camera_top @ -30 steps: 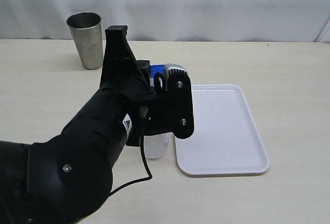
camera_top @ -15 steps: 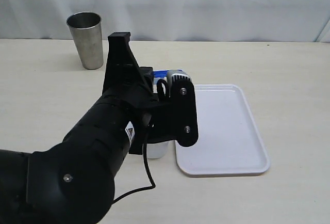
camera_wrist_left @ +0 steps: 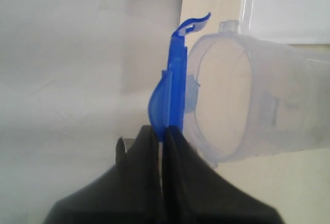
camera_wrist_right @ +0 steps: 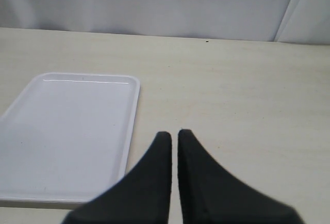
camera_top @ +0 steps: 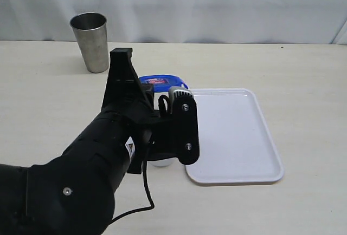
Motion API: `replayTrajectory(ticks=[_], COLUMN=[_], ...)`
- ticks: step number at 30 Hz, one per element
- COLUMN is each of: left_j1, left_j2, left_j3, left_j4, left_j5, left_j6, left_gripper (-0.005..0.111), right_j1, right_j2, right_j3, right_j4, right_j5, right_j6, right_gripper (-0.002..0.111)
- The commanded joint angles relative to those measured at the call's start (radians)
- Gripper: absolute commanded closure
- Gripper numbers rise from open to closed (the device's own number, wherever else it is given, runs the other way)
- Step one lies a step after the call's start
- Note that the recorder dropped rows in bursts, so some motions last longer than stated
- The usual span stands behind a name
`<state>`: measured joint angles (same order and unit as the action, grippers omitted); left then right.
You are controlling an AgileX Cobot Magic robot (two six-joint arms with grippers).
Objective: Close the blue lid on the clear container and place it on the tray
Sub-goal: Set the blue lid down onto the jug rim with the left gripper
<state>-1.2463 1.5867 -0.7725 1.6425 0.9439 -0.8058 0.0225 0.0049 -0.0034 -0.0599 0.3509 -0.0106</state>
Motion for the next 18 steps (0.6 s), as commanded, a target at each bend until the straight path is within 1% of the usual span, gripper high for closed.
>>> replayTrajectory(ticks=[1,7,10,13,18], left_j1=[-0.006,-0.006,-0.006,-0.006,-0.006], left_j2=[-0.007,-0.007,-0.007,-0.007,-0.007], left_j3=[0.004,0.004,0.004,0.004,0.004], left_j4=[-0.005,-0.009,-0.029,-0.057,-0.079], left_j5=[-0.025,-0.045,-0.05,-0.097,-0.101], left_j6=[-0.002,-0.002,0.0,0.017,0.023], left_gripper=[0.107,0.107,0.107,0.107,0.107], right_j1=[-0.008,-0.008,-0.008,-0.008,-0.008], right_j2=[-0.005,-0.005,-0.005,-0.005,-0.005], right_j3=[0.003,0.003,0.003,0.003,0.003], right_j4=[0.0,0.0,0.0,0.0,0.0], right_j5=[-0.004,-0.004,-0.004,-0.004,-0.004], right_j6=[0.003,0.003,0.003,0.003,0.003], right_gripper=[0.104,0.104,0.104,0.104,0.104])
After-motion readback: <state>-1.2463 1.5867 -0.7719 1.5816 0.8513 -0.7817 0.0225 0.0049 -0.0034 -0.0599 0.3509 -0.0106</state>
